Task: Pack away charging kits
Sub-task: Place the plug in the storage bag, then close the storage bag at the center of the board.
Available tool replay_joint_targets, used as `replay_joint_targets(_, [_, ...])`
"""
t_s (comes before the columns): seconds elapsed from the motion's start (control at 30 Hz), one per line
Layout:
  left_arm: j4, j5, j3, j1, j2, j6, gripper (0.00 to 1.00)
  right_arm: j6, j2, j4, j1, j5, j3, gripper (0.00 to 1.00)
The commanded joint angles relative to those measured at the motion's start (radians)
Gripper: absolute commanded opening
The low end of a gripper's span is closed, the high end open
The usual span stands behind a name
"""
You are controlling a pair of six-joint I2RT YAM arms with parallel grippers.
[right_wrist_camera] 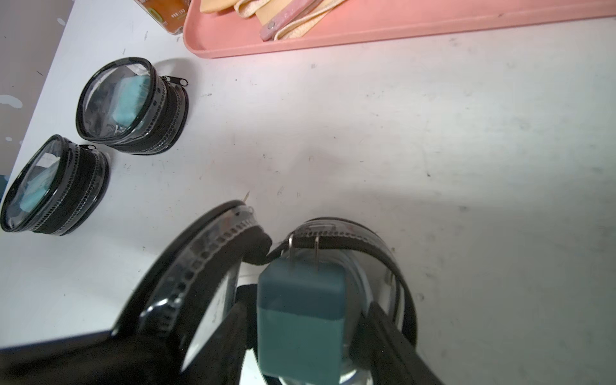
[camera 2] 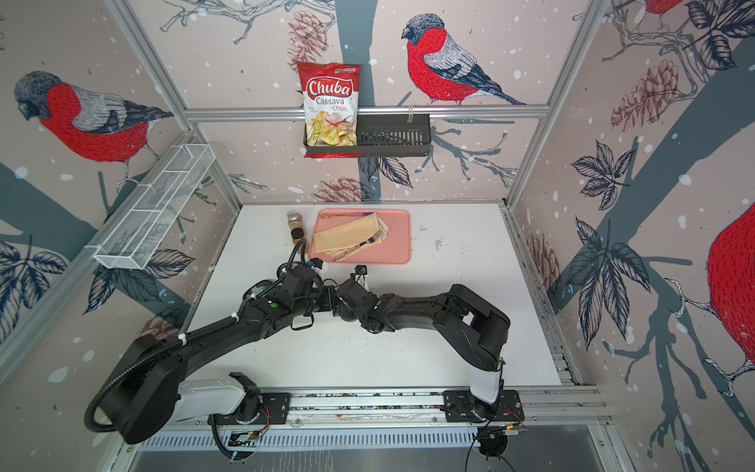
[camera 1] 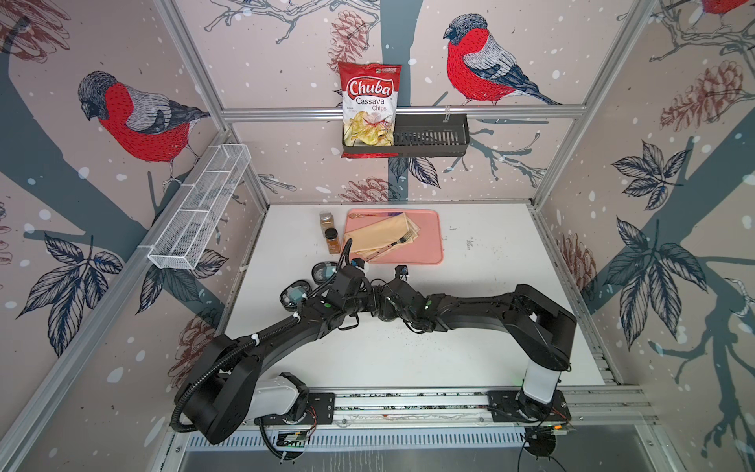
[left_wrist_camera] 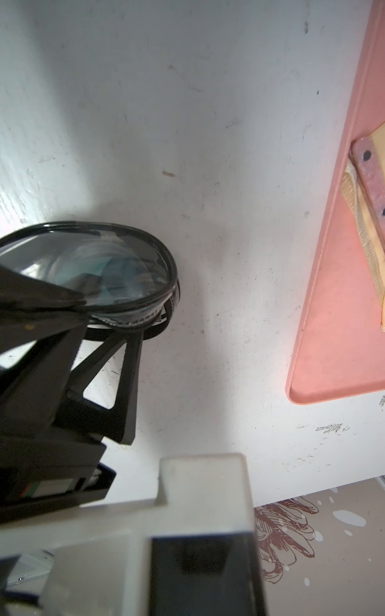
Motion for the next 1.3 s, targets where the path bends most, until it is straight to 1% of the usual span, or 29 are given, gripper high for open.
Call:
replay_joint_targets(0.0, [0.024, 0.002, 0.016, 0.001, 0.0, 0.011, 0.0, 0.015, -0.034, -0.013, -0.009, 0.036, -0.02, 0.6])
replay_joint_targets(0.07, [0.019, 0.0, 0.017, 0.001, -0.004, 0.014, 0.0, 0.019, -0.061, -0.019, -0.018, 0.05, -0.042, 0.62])
replay_joint_targets(0.1, [0.018, -0.001, 0.017, 0.001, -0.01, 0.016, 0.09, 0.02, -0.078, -0.019, -0.021, 0.057, -0.057, 0.63])
replay_joint_targets(0.2, [0.026, -0.015, -0.001, 0.002, -0.044, 0.014, 0.51, 0.024, -0.121, -0.025, -0.032, 0.084, -0.094, 0.66])
replay_joint_targets(0.23, [0.033, -0.02, -0.011, 0.002, -0.062, 0.015, 0.63, 0.024, -0.136, -0.03, -0.039, 0.092, -0.108, 0.67])
replay_joint_targets(0.3, [0.041, -0.034, -0.03, 0.002, -0.099, 0.014, 0.83, 0.024, -0.163, -0.035, -0.052, 0.103, -0.131, 0.67])
replay_joint_targets(0.33, [0.041, -0.046, -0.04, 0.002, -0.122, 0.012, 0.91, 0.026, -0.18, -0.037, -0.061, 0.106, -0.144, 0.68])
replay_joint_targets(0.37, [0.041, -0.059, -0.048, 0.002, -0.143, 0.011, 0.95, 0.026, -0.194, -0.036, -0.069, 0.107, -0.156, 0.68])
replay_joint_targets(0.47, [0.049, -0.103, -0.082, 0.002, -0.209, 0.005, 0.96, 0.026, -0.244, -0.024, -0.085, 0.106, -0.194, 0.71])
replay_joint_targets(0.53, [0.054, -0.152, -0.104, 0.002, -0.244, -0.005, 0.96, 0.018, -0.272, -0.013, -0.086, 0.103, -0.206, 0.75])
replay_joint_targets(0.63, [0.061, -0.23, -0.129, 0.009, -0.26, -0.021, 0.96, -0.01, -0.292, 0.005, -0.069, 0.095, -0.201, 0.8])
replay_joint_targets(0.67, [0.057, -0.235, -0.128, 0.016, -0.254, -0.027, 0.96, -0.018, -0.295, 0.01, -0.059, 0.095, -0.196, 0.81])
replay_joint_targets(0.77, [0.034, -0.261, -0.119, 0.035, -0.231, -0.044, 0.96, -0.036, -0.267, 0.013, -0.036, 0.086, -0.157, 0.81])
replay_joint_targets(0.87, [0.035, -0.273, -0.118, 0.05, -0.217, -0.05, 0.95, -0.038, -0.205, -0.003, -0.018, 0.083, -0.105, 0.8])
replay_joint_targets(0.93, [0.066, -0.277, -0.142, 0.055, -0.228, -0.051, 0.95, -0.037, -0.158, -0.005, -0.011, 0.079, -0.077, 0.79])
replay_joint_targets(1.0, [0.11, -0.277, -0.181, 0.055, -0.268, -0.053, 0.96, -0.036, -0.116, -0.002, -0.012, 0.071, -0.056, 0.76])
replay_joint_targets(1.07, [0.155, -0.281, -0.227, 0.055, -0.327, -0.051, 0.96, -0.033, -0.075, -0.002, -0.012, 0.06, -0.037, 0.7])
replay_joint_targets(1.1, [0.154, -0.292, -0.241, 0.056, -0.358, -0.045, 0.96, -0.031, -0.056, -0.003, -0.011, 0.056, -0.029, 0.65])
replay_joint_targets(1.2, [0.082, -0.303, -0.237, 0.055, -0.421, -0.013, 0.96, -0.023, -0.02, -0.003, -0.013, 0.051, -0.017, 0.56])
replay_joint_targets(1.27, [0.075, -0.289, -0.239, 0.057, -0.441, -0.009, 0.96, -0.017, -0.01, 0.002, -0.013, 0.049, -0.02, 0.49])
